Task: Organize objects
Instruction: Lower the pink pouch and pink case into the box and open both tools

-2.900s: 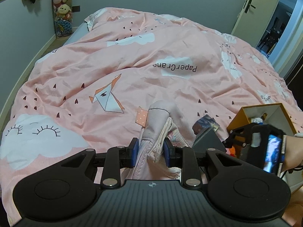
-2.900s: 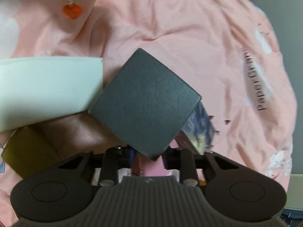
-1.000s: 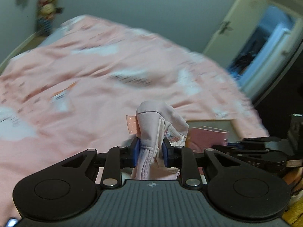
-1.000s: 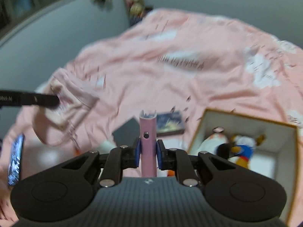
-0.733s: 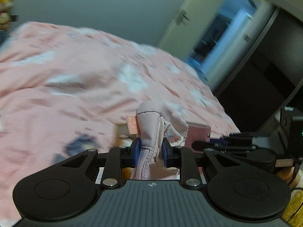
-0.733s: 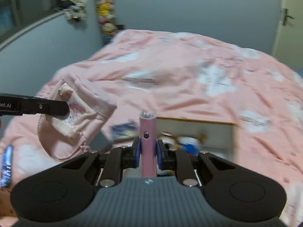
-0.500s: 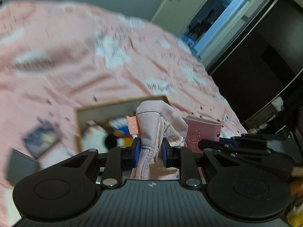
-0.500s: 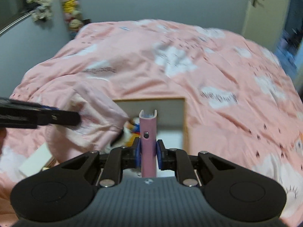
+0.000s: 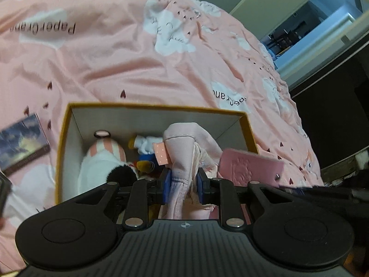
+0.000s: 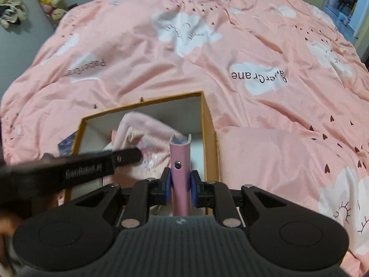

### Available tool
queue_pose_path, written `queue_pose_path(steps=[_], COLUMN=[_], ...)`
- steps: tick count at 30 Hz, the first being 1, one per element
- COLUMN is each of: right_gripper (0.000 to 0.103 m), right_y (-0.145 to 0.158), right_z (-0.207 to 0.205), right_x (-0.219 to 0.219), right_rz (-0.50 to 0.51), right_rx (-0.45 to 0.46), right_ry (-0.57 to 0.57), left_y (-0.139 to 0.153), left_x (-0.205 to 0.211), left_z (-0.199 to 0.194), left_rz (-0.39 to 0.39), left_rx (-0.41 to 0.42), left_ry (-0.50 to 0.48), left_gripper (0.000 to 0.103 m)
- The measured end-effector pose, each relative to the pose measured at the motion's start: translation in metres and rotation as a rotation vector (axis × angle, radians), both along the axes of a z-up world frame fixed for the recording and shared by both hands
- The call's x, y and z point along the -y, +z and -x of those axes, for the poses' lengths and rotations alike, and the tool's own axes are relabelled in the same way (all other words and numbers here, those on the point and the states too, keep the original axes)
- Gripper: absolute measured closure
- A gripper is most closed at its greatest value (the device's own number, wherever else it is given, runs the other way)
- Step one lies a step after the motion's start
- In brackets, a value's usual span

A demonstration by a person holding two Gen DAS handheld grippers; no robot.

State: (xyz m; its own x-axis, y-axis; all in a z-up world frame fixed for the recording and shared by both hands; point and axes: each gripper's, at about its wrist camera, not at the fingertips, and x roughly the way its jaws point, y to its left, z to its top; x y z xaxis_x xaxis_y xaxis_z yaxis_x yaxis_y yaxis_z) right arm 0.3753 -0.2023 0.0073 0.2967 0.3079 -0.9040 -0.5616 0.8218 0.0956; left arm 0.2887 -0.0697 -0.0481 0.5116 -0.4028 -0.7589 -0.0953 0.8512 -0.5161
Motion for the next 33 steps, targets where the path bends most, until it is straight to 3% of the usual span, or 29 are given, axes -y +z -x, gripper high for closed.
queue_pose_path(steps=[5, 15, 21, 26, 29, 33], right_gripper=[0.085, 0.084, 0.083, 0.084, 0.084, 0.084], right_y=[-0.015, -0.033, -0.031, -0.023, -0.014, -0.016], right_z=[-0.017, -0.029, -0.028, -0.019, -0.009, -0.010], right_x=[-0.014, -0.033, -0.033, -0.033, -0.034, -0.039], right_rz=[0.044, 0.087, 0.067, 0.123, 0.180, 0.241], right_rx=[-0.027, -0.023, 0.011, -0.009, 0.017, 0.004], right_ry=[-0.012, -0.008, 0.008, 0.026, 0.055, 0.065], left_y=[-0.010, -0.018, -0.012, -0.018, -0.023, -0.033], left_x=[-0.009, -0.025, -0.024, -0.017, -0.003, 0.003], left_z=[-0.003, 0.000, 0.012, 0.012, 0.009, 0.009], left_rz=[0.112, 0.257, 0.203, 0.196, 0.147, 0.147], left_rx=[-0.002, 0.026, 0.046, 0.051, 0.047, 0.071], left_ry=[-0.002, -0.032, -0.085, -0.111, -0.134, -0.107], left_gripper=[0.073, 0.068, 0.068, 0.065, 0.075, 0.078])
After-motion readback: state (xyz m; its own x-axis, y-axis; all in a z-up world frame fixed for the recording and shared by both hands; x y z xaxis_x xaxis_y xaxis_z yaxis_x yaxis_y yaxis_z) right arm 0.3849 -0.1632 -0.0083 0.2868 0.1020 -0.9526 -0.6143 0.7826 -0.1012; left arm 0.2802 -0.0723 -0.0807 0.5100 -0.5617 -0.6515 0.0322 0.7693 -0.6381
